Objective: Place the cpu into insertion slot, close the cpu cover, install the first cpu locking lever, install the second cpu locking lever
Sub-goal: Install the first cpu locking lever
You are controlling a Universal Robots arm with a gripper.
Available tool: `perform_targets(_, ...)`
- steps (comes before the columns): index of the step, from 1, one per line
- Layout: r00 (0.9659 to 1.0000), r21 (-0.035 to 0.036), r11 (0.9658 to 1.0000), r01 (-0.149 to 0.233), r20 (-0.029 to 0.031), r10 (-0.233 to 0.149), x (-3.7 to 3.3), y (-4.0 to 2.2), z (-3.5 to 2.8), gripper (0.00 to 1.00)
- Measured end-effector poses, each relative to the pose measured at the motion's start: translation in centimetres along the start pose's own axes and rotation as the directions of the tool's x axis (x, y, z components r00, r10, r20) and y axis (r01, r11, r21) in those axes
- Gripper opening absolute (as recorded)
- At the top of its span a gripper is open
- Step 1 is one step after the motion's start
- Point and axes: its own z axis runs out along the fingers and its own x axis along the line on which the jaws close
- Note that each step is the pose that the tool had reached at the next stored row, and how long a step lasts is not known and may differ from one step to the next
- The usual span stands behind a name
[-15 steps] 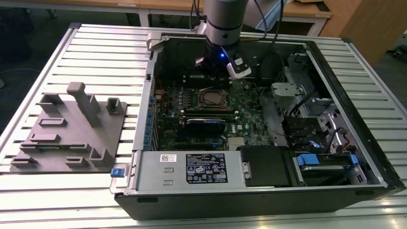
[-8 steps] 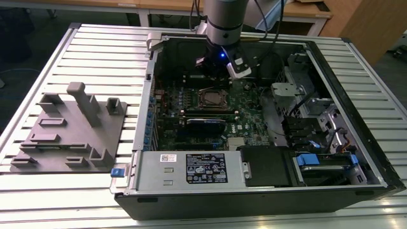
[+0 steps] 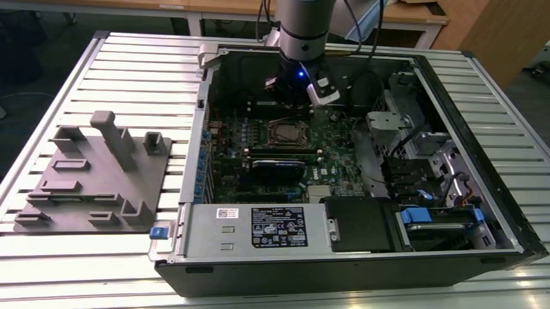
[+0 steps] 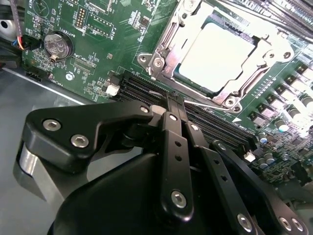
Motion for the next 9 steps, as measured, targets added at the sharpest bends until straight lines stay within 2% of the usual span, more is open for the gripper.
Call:
perform_targets(4,1.0000,0.0088,1.0000,0.000,-0.0002,0.000,0.00,0.11,0.03,0.11)
perform_targets(9,1.0000,0.0091,1.0000,0.001,-0.0002,-0.001,0.01,0.16,0.07,0.11)
